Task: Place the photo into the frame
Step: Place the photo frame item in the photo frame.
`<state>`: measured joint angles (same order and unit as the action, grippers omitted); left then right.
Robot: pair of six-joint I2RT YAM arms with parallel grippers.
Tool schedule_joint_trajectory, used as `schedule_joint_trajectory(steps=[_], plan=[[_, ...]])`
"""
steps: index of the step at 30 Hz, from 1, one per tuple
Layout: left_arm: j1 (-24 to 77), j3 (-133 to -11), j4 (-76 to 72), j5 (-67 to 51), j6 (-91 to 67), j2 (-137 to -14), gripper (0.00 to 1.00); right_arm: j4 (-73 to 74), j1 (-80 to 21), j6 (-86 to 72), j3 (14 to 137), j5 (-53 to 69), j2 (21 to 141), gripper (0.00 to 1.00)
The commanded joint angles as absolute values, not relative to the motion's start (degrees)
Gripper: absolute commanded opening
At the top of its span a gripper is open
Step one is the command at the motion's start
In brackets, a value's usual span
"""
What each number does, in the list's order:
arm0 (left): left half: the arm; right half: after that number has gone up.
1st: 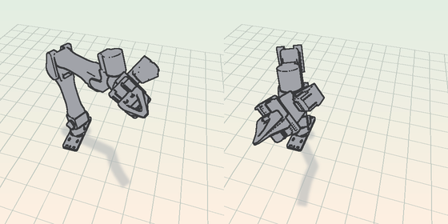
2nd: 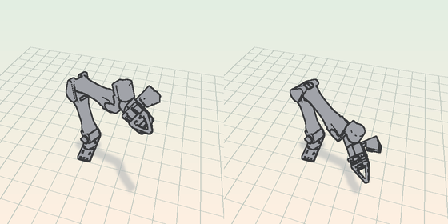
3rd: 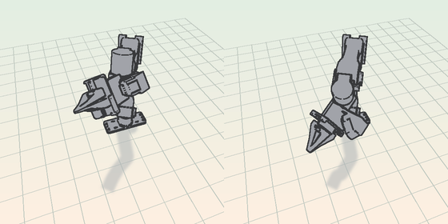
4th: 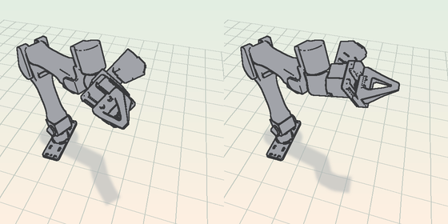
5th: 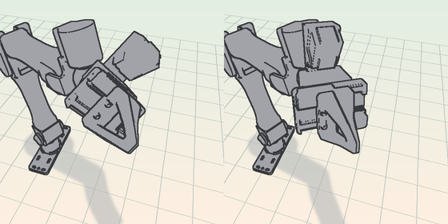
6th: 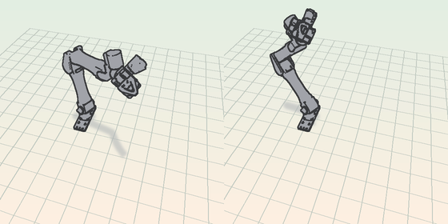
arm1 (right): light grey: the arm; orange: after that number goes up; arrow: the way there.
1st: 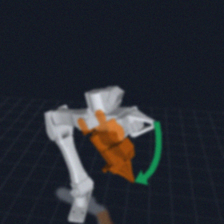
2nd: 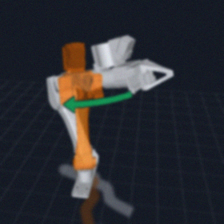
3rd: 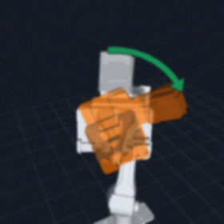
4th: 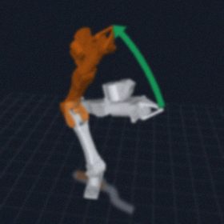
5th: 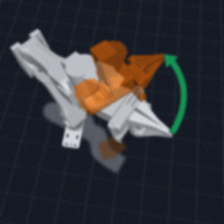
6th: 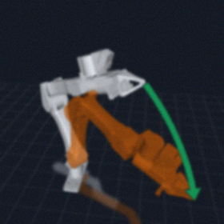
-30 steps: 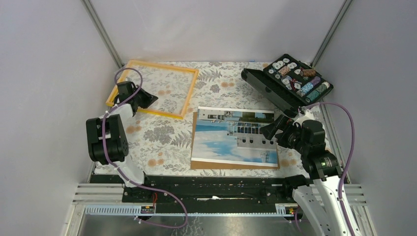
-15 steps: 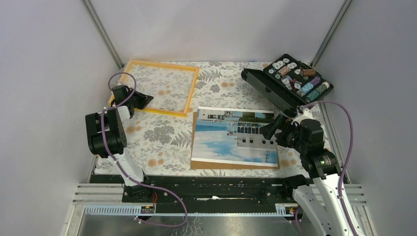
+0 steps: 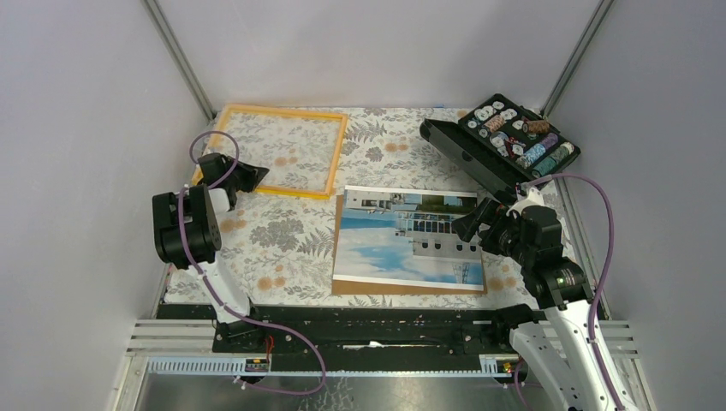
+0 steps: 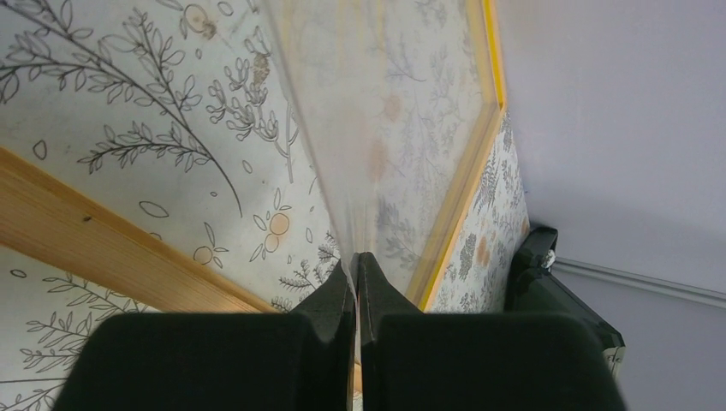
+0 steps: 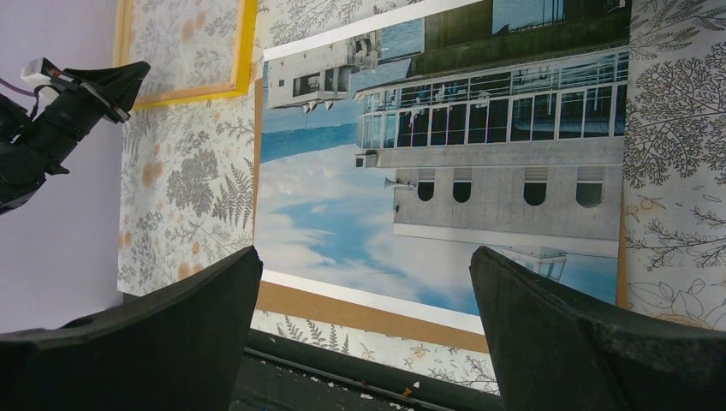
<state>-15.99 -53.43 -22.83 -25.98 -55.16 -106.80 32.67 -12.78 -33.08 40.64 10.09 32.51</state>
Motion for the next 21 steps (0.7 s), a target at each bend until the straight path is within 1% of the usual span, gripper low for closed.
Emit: schedule_joint_trajectory(steps=[1, 13, 21], plan=[[-16.0, -52.5, -30.8, -25.6, -57.5, -107.6, 0.0, 30.6, -13.4, -32.3, 41.9, 9.5, 33.0, 1.0], [-16.0, -52.0, -35.2, -25.5, -61.1, -110.9, 0.0, 30.2, -13.4, -33.4, 40.7, 10.2, 33.8, 1.0], [-15.9, -53.5, -34.9, -26.9, -61.5, -113.0, 0.0, 30.1, -13.4, -33.2, 41.0, 10.3, 33.9, 1.0]])
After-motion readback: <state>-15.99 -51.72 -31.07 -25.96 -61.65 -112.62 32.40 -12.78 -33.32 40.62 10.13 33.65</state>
